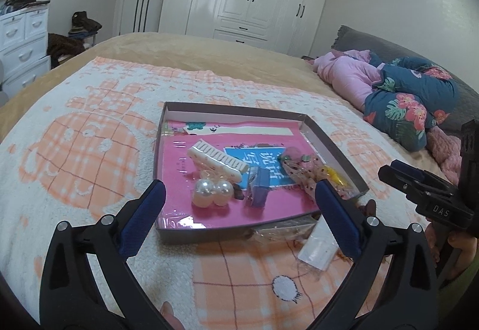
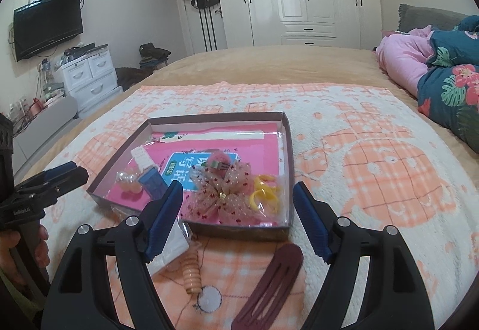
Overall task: Organize jewelry
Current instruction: 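Pull both open tools back from the box, then move the right tool to the maroon hair clip while the left tool approaches the clear bag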
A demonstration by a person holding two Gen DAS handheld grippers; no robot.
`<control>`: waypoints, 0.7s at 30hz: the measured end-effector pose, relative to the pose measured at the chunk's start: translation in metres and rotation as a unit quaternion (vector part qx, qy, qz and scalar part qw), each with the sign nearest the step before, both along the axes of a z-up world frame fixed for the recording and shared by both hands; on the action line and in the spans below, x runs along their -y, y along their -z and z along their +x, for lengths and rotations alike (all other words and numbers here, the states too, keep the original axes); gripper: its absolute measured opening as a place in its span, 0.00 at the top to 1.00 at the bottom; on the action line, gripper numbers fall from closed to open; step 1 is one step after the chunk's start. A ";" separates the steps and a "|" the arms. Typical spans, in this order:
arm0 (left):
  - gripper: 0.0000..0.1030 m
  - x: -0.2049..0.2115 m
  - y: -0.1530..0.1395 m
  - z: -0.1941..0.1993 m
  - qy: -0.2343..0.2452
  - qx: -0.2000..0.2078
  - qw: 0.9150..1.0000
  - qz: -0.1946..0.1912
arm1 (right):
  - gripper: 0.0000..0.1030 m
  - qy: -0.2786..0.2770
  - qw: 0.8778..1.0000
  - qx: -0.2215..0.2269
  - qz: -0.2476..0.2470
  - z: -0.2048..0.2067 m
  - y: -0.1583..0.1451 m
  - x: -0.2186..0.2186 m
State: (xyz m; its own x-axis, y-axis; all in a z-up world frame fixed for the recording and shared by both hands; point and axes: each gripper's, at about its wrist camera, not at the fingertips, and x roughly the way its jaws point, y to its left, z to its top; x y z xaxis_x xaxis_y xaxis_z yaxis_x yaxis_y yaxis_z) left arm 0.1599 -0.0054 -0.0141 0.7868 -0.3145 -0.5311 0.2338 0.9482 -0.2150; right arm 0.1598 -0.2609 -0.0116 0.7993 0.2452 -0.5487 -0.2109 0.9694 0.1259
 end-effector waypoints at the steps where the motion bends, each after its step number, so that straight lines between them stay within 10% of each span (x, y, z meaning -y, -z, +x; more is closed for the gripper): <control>1: 0.11 0.001 0.000 -0.001 0.002 0.001 1.000 0.001 | 0.28 0.001 1.000 0.000 -0.003 -0.003 0.001 0.000; 21: 0.11 0.024 0.004 -0.024 0.042 -0.001 0.999 0.014 | 0.28 0.015 1.000 -0.018 -0.003 -0.041 0.015 0.012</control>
State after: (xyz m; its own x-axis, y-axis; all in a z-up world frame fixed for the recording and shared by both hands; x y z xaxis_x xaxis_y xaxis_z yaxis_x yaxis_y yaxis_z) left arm 0.1363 -0.0296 -0.0183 0.7576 -0.3639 -0.5418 0.3124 0.9310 -0.1885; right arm 0.1187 -0.2732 -0.0263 0.7865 0.2178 -0.5779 -0.1770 0.9760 0.1269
